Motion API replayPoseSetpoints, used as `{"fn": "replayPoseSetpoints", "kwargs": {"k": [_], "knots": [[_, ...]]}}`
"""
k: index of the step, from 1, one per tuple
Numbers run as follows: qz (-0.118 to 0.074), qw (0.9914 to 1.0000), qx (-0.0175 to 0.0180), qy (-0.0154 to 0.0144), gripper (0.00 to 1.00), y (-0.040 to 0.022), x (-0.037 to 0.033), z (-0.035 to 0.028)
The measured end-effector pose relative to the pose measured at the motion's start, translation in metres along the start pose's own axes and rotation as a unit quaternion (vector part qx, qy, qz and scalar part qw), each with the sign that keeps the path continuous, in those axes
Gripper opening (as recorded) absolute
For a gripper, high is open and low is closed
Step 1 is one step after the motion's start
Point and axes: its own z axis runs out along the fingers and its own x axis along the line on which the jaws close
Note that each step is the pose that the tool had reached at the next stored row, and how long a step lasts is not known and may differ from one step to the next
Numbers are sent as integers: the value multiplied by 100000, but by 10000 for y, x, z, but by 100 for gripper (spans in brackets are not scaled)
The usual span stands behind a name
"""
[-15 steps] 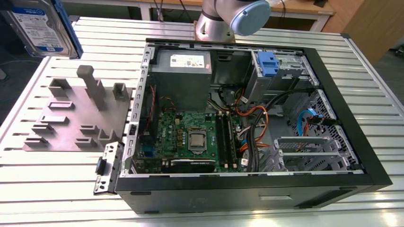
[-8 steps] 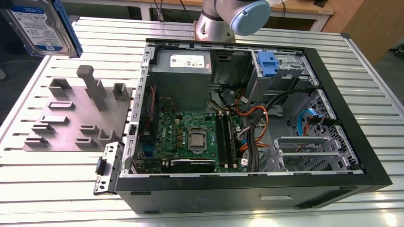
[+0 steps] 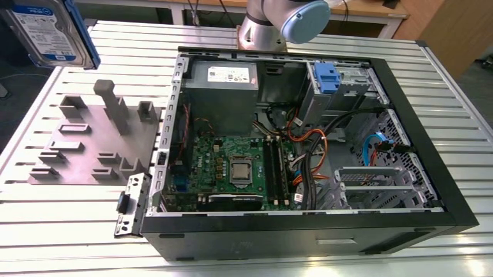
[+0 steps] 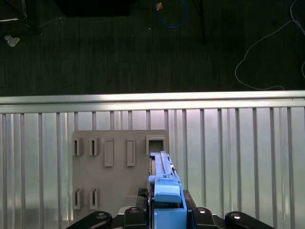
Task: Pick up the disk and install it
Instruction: 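Pick up the disk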
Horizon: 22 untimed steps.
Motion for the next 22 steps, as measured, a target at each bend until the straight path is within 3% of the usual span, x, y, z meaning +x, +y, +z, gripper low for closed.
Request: {"fn": "replayPoseSetpoints", "kwargs": {"k": [17, 22], "knots": [[-1, 100000, -2, 2, 37, 0, -1, -44], [1, 100000, -5, 5, 37, 0, -2, -86]]}}
